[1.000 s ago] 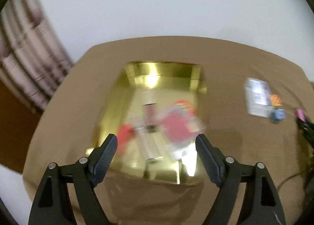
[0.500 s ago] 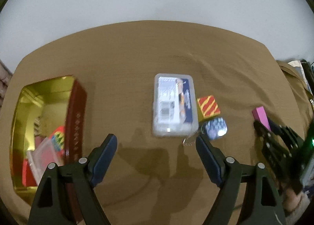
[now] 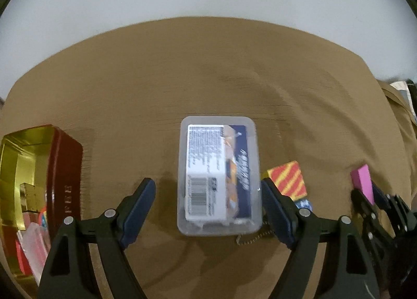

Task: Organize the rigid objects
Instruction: 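Lift the pink block with the right gripper, then grasp the clear plastic box with the left gripper while the right holds the pink block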

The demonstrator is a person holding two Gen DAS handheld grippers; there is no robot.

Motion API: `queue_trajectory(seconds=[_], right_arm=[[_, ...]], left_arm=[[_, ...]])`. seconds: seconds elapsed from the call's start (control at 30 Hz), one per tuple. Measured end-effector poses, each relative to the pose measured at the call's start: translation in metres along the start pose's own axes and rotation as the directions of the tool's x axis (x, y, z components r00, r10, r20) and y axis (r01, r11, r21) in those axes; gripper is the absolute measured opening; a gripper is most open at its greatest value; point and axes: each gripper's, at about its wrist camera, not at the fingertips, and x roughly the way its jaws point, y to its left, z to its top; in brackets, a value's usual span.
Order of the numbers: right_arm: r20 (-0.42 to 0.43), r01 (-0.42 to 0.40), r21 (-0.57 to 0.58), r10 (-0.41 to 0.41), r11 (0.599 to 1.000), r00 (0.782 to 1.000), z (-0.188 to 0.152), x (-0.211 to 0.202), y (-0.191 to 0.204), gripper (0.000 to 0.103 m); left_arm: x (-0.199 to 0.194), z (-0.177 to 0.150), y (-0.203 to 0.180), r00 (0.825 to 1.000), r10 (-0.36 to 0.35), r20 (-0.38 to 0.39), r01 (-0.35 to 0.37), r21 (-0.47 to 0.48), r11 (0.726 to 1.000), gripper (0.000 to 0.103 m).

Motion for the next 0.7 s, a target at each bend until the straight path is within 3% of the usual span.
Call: queue_trajectory(seconds=[0.07, 0.17, 0.5, 0.7], right_arm=[[0.0, 0.001, 0.001, -0.001, 1.0, 1.0, 0.0, 0.0, 0.0, 0.031], [0.0, 0.0, 0.003, 0.0, 1.0, 1.0, 0.001, 0.0, 0.001, 0.031], [-0.001, 0.005, 0.0, -0.005, 1.0, 1.0, 0.0, 0.0, 0.001, 0.032], [0.0, 0.008, -0.002, -0.008, 1.0, 1.0, 0.0, 0.0, 0.004, 0.032]], left_arm=[[0.004, 0.003, 0.003, 1.0, 0.006, 0.002, -0.006, -0.019, 1.0, 0.072], [0.009, 0.007, 0.009, 1.0, -0.012, 0.003, 0.012, -0.052, 0.999, 0.058], [0.007, -0.011, -0.009, 0.998, 0.029, 0.048, -0.027, -0.036, 0.999, 0.058], [-0.008, -0.018, -0.015, 0.998, 0.019, 0.067, -0.015, -0.052, 0.999, 0.058]])
